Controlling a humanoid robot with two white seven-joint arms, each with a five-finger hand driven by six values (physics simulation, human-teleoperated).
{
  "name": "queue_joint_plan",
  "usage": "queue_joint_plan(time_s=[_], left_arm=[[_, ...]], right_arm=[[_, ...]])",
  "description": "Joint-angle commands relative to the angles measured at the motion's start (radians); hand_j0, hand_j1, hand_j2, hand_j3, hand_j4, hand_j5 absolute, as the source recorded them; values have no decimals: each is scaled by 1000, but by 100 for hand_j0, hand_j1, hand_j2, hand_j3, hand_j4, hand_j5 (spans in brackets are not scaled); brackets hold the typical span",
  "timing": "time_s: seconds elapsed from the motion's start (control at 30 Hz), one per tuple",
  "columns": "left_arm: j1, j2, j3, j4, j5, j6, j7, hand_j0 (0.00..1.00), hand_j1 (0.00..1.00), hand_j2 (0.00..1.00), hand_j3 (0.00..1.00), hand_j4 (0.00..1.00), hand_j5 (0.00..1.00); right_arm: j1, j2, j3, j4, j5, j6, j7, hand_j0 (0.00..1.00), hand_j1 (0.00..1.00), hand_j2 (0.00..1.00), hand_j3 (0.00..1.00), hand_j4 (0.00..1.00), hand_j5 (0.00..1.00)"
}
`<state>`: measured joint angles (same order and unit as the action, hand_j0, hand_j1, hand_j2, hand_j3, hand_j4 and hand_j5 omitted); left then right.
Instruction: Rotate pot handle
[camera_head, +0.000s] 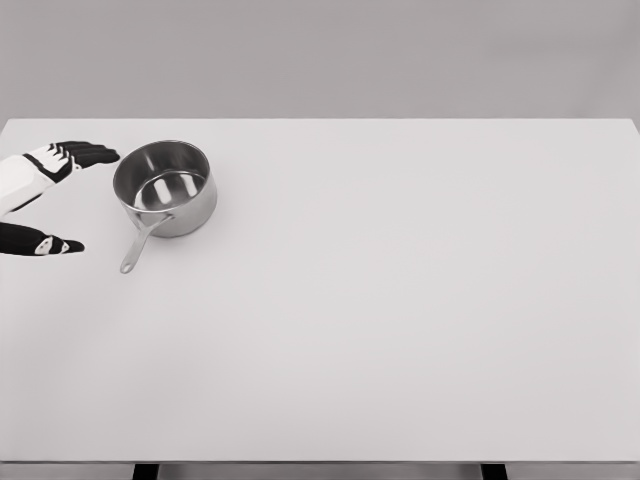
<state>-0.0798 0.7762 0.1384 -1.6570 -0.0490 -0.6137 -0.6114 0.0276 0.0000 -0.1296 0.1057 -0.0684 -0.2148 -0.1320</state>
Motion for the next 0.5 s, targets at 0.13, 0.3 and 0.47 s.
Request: queue_joint_plan(time_s=[0.13, 0.3, 0.47], left_arm=[[-2, 5, 1, 0, 9, 3, 1, 100, 100, 100, 100, 100, 100], [-2, 8, 4, 0, 9, 3, 1, 100, 100, 100, 100, 100, 100], [-15, 3, -3, -66, 6, 3, 1, 100, 100, 100, 100, 100, 100]], right_arm=[[0, 0, 4, -1, -1, -1, 2, 100, 100, 100, 100, 100, 100], [0, 0, -4, -1, -1, -1, 2, 100, 100, 100, 100, 100, 100], [0, 0, -4, -1, -1, -1, 2, 100, 100, 100, 100, 100, 100]])
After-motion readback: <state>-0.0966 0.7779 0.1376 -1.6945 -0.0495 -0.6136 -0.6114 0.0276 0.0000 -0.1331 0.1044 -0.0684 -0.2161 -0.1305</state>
